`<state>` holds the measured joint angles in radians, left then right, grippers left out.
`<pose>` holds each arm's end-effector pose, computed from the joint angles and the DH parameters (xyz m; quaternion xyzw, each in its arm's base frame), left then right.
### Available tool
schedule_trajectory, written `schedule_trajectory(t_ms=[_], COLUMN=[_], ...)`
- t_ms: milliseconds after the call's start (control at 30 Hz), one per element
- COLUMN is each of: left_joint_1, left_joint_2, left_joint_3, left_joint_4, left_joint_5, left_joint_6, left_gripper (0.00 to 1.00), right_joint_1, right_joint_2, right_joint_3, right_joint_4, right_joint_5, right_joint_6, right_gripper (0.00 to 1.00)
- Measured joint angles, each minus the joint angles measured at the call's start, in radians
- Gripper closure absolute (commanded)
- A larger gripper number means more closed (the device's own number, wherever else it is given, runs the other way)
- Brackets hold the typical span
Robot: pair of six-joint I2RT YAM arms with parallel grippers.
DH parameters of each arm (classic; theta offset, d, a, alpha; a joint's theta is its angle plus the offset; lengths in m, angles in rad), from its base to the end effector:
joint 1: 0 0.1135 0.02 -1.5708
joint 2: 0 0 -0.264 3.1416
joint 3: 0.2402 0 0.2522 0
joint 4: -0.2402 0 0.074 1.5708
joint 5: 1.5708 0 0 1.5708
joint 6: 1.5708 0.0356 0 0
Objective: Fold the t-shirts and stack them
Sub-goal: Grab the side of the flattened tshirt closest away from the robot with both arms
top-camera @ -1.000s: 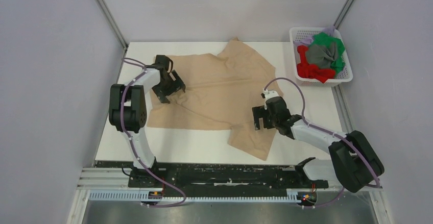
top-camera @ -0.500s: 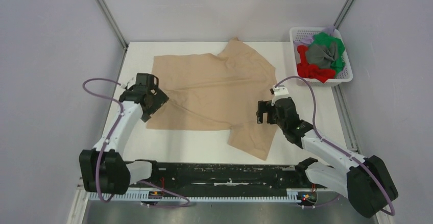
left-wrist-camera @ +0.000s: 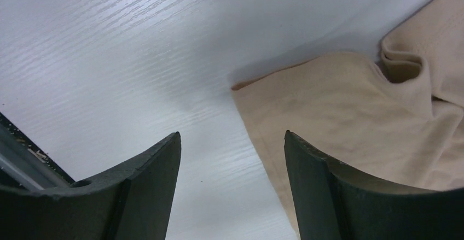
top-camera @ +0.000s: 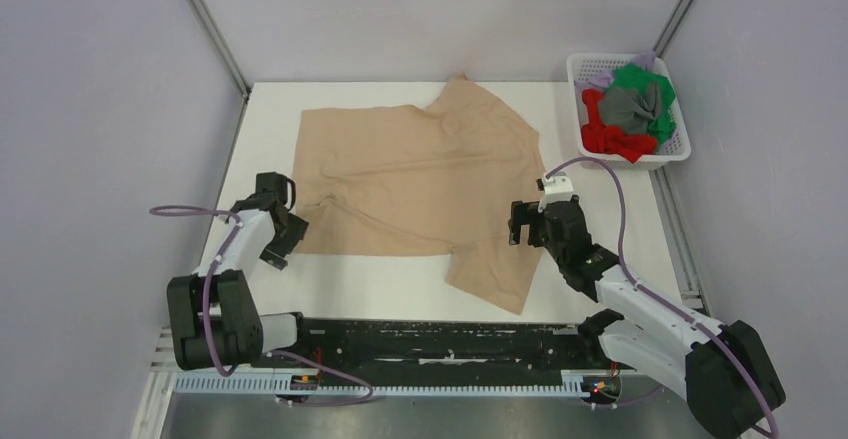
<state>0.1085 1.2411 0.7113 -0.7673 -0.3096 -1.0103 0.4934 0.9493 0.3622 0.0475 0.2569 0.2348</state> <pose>0.2030 0.0330 0.1874 -0.5373 0.8185 0.0787 0.1879 0.1773 0.0851 0.1867 -0.0486 0.8638 0.0700 0.4966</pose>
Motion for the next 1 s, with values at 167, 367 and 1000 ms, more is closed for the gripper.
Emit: schedule_trajectory(t_ms=[167, 367, 1000], left_joint_1=[0.017, 0.019, 0.019], left_joint_2=[0.116, 0.195, 0.285], left_joint_3=[0.032, 0.066, 0.104], left_joint_4=[0.051, 0.093, 0.164], left_joint_5=[0.004, 0.003, 0.023], left_joint_6=[-0.011, -0.013, -0.014], left_gripper=[0.36, 0.43, 0.98], right_joint_1=[0.000, 0.000, 0.000], right_joint_2=[0.001, 0.001, 0.031], right_joint_3=[0.000, 0.000, 0.000], right_joint_4=[0.000, 0.000, -0.002], right_joint_5=[0.015, 0.030, 0.039], right_joint_6=[-0.007, -0.016, -0.022], right_gripper=[0.02, 0.02, 0.02])
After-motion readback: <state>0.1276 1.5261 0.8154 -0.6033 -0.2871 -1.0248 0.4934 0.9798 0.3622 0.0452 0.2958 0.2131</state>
